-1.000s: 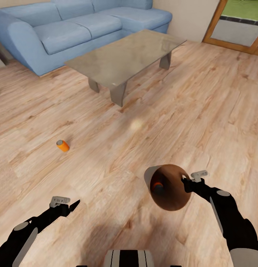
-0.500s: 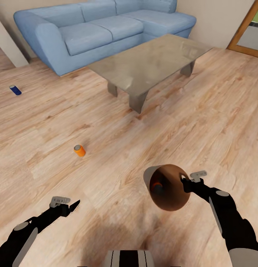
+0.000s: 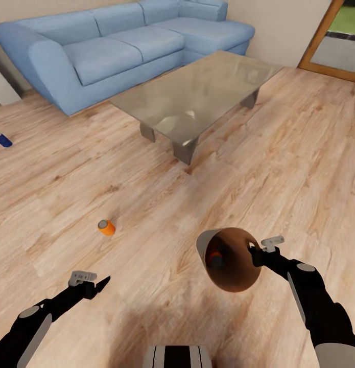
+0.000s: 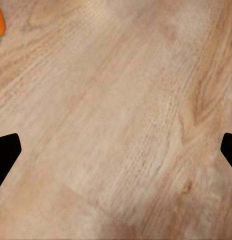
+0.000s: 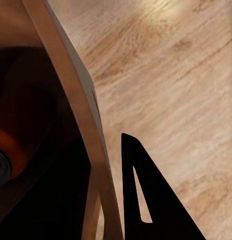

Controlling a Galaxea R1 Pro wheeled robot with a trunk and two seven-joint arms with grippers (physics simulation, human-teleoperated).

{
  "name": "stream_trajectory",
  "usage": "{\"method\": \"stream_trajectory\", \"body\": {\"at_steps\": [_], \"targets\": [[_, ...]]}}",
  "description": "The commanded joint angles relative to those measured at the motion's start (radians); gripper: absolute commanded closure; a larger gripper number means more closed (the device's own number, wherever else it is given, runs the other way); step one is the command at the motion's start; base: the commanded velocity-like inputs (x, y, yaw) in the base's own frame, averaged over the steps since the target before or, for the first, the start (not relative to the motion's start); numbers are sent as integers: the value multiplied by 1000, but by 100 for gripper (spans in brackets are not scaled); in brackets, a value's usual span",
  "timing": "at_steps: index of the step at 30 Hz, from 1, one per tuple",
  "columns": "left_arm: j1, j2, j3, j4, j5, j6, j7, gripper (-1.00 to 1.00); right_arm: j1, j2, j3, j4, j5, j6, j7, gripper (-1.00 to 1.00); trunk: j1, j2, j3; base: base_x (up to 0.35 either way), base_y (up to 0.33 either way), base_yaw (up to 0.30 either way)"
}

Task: Put the three can of soda from the living room inside the tash can in the kitchen.

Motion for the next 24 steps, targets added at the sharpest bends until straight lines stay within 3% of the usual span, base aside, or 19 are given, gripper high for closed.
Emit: {"method": "stream_trajectory", "body": {"at_steps": [1,10,21,24], "targets": [[0,0,0,0,0,0,0,-100,0,0,0,0,-15,4,9,100,0,0,1,271,227,-229],[0,0,0,0,1,0,-1,-100,0,0,-1,6,-46,3,9,100,0,0,7,263,231,-231],[0,1,0,-1,5,1,-8,-100,8,-3,0,17,-44,-3,15,100,0,0,16,260,230,-231],[0,1,-1,-3,4,1,-9,-100,30,-11,-1,21,-36,-57,17,100,0,0,18,260,207,-231]]}}
